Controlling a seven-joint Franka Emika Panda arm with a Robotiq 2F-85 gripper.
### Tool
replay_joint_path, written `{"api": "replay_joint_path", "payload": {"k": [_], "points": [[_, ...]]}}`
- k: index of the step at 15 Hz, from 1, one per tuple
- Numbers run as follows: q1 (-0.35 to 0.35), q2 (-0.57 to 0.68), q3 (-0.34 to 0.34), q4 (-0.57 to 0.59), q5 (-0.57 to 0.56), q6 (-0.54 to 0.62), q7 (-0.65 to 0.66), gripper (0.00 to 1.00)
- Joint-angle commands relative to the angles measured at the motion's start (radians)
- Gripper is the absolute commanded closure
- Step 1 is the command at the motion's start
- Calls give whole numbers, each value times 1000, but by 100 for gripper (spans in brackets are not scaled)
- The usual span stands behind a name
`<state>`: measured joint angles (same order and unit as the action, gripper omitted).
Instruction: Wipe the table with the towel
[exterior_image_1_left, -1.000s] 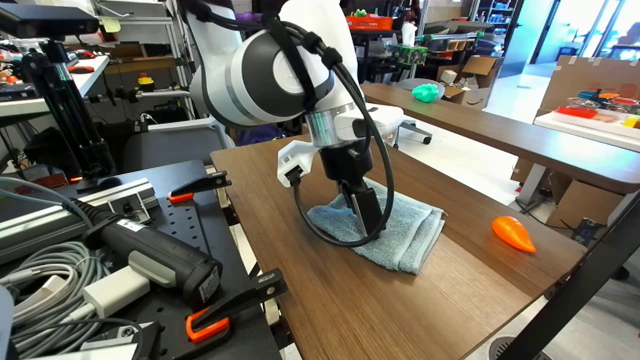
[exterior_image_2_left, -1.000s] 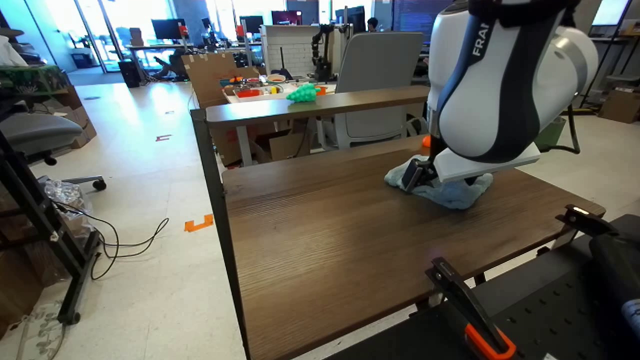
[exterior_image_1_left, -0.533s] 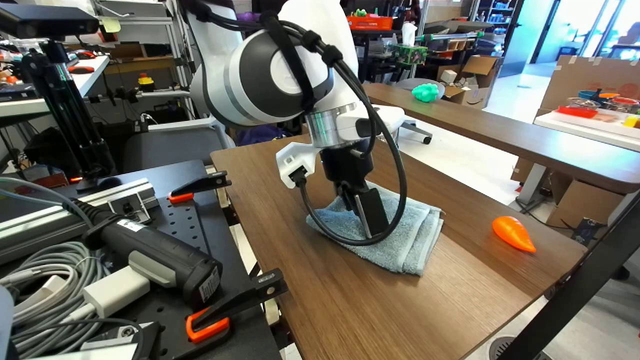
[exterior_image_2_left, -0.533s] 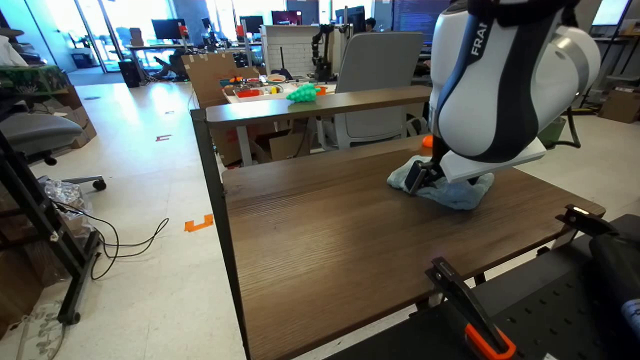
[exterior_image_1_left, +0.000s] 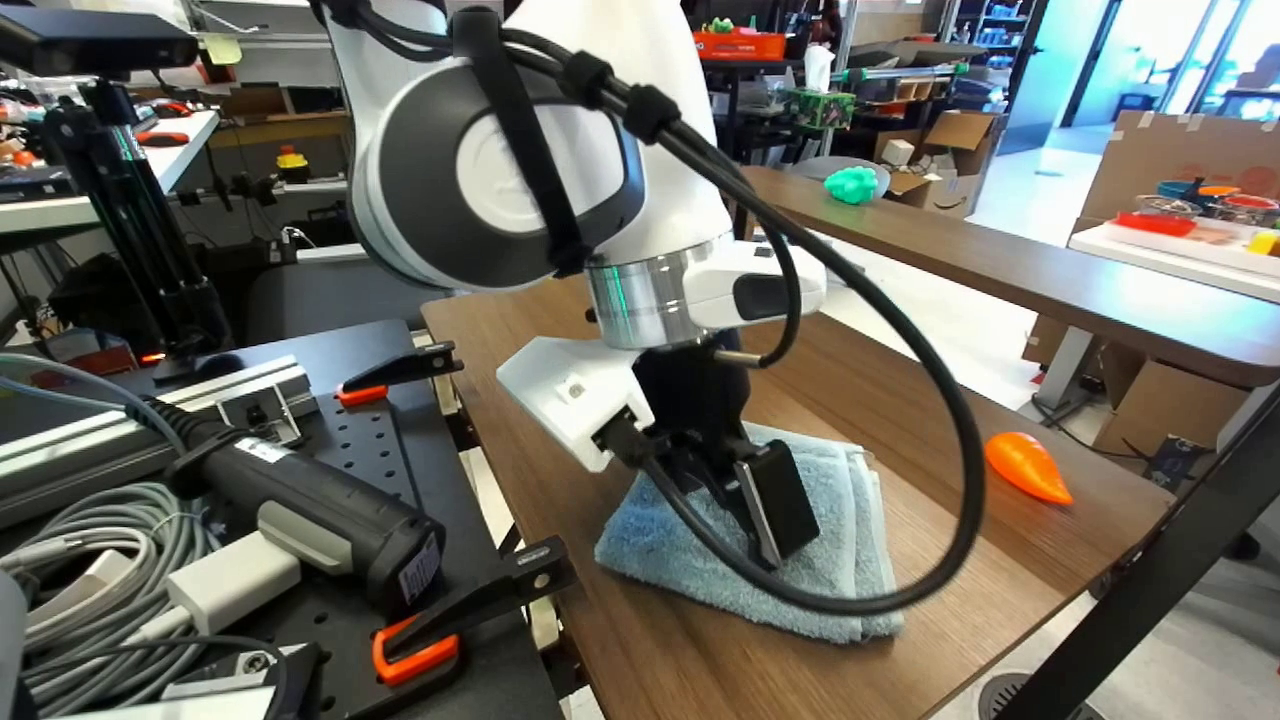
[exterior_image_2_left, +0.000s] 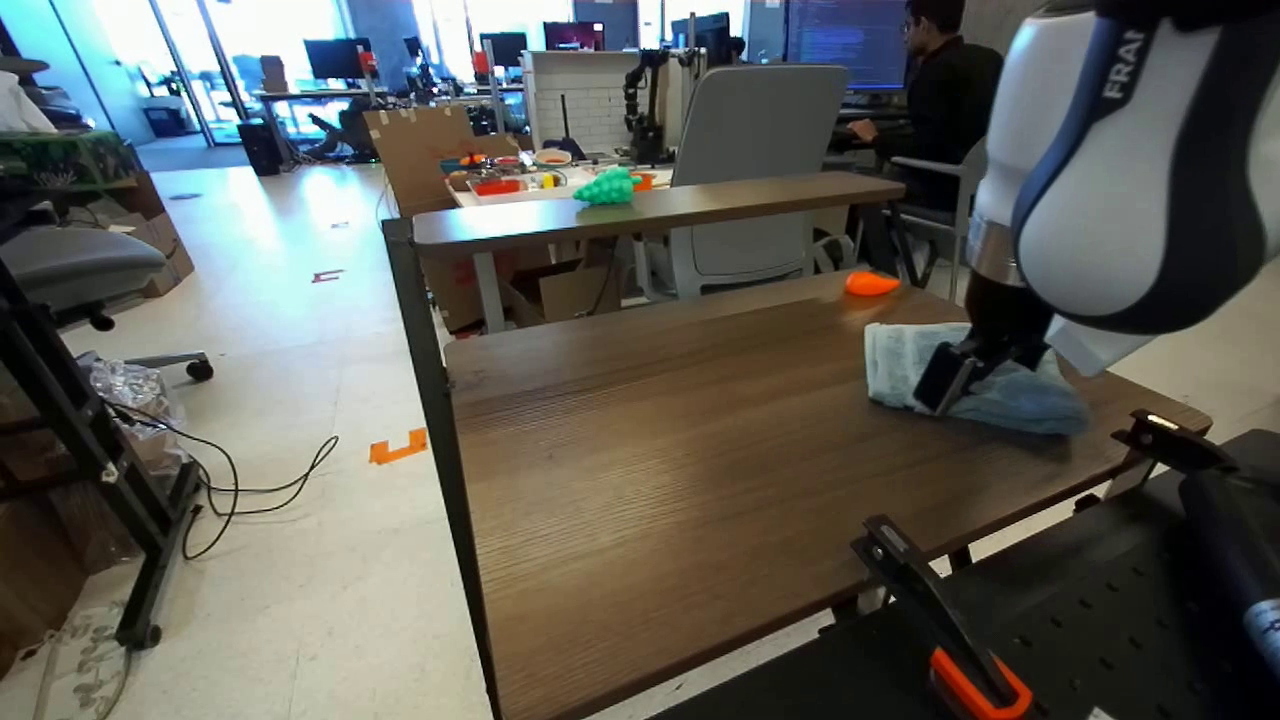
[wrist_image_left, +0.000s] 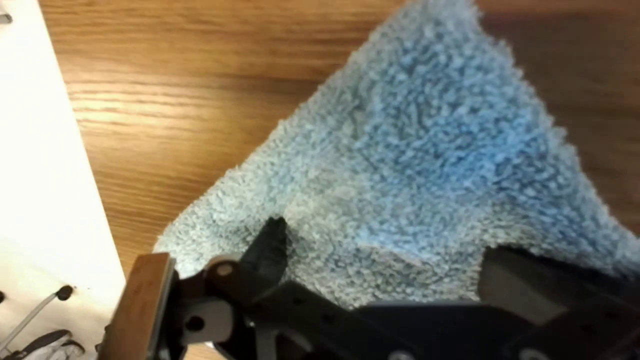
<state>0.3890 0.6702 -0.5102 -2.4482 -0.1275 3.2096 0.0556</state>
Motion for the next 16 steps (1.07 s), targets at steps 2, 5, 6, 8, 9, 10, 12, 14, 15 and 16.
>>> {"api": "replay_joint_path", "payload": {"k": [2, 5, 6, 8, 9, 10, 12, 14, 15, 16], "points": [[-277, -55, 117, -136, -84, 195, -232, 0], [-398, -70, 166, -170, -116, 235, -327, 0], [-426, -60, 185, -159, -121, 224, -343, 0], [-475, -58, 252, -146, -117, 207, -335, 0], [-499, -38, 302, -121, -117, 195, -323, 0], [-511, -28, 343, -107, -107, 179, -302, 0], [-519, -14, 414, -74, -87, 141, -273, 0], [-518, -2, 478, -33, -73, 78, -245, 0], [-506, -8, 502, -22, -61, 46, -231, 0], [-502, -6, 534, -3, -55, 6, -218, 0]]}}
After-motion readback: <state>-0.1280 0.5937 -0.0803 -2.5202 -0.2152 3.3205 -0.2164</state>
